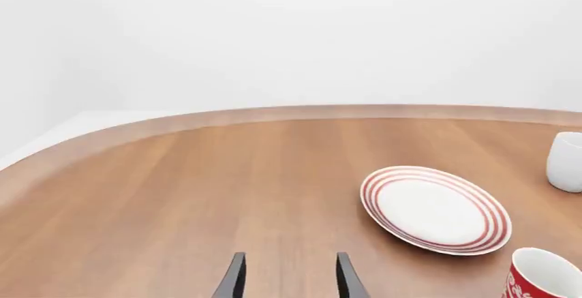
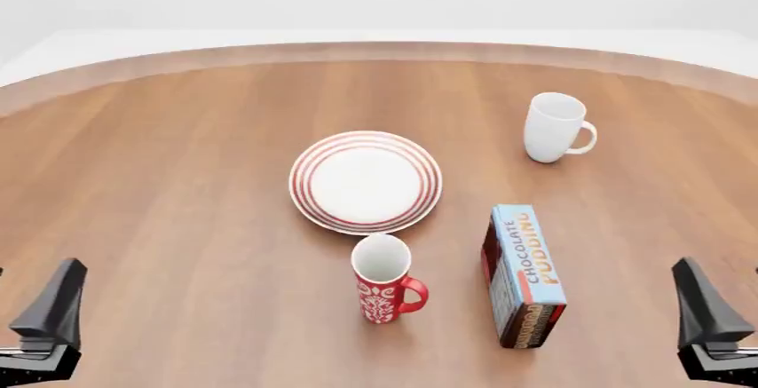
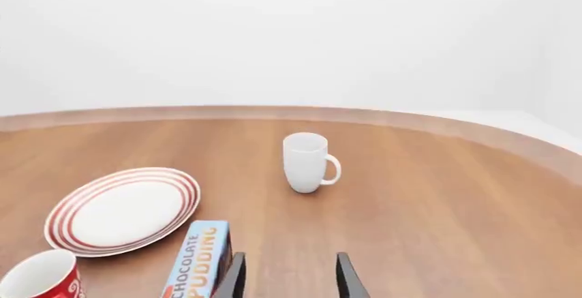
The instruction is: Pick up the red mug and put it on the plate
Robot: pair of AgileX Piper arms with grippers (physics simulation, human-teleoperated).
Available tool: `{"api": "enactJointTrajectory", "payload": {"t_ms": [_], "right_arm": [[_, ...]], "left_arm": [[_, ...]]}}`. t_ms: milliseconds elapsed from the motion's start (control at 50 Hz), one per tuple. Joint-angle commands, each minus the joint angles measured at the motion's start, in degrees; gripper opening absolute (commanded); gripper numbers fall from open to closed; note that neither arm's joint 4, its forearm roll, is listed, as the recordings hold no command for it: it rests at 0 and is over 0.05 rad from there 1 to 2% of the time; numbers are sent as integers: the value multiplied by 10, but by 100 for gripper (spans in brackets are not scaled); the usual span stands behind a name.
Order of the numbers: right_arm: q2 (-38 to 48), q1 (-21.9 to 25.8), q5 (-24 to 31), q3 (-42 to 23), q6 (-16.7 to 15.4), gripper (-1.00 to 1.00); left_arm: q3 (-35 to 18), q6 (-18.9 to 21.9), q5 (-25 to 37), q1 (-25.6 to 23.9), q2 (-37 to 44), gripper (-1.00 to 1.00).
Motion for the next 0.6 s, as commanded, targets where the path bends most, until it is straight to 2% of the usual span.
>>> {"api": "enactJointTrajectory", "payload": {"t_ms": [20,240,280,320,440,600], "right_arm": [[0,3,2,-5,10,100],[3,17,25,-41,4,100],[2,39,41,-60,-10,100],[2,50,62,-80,-4,100],[28,109,105,-136,-22,100],[136,180,86,-190,-41,100]], "left_arm": [[-1,0,-1,0,3,100],[-1,0,-1,0,3,100],[-1,0,-1,0,3,100],[-1,0,-1,0,3,100],[-1,0,-1,0,3,100],[-1,0,-1,0,3,100]]}}
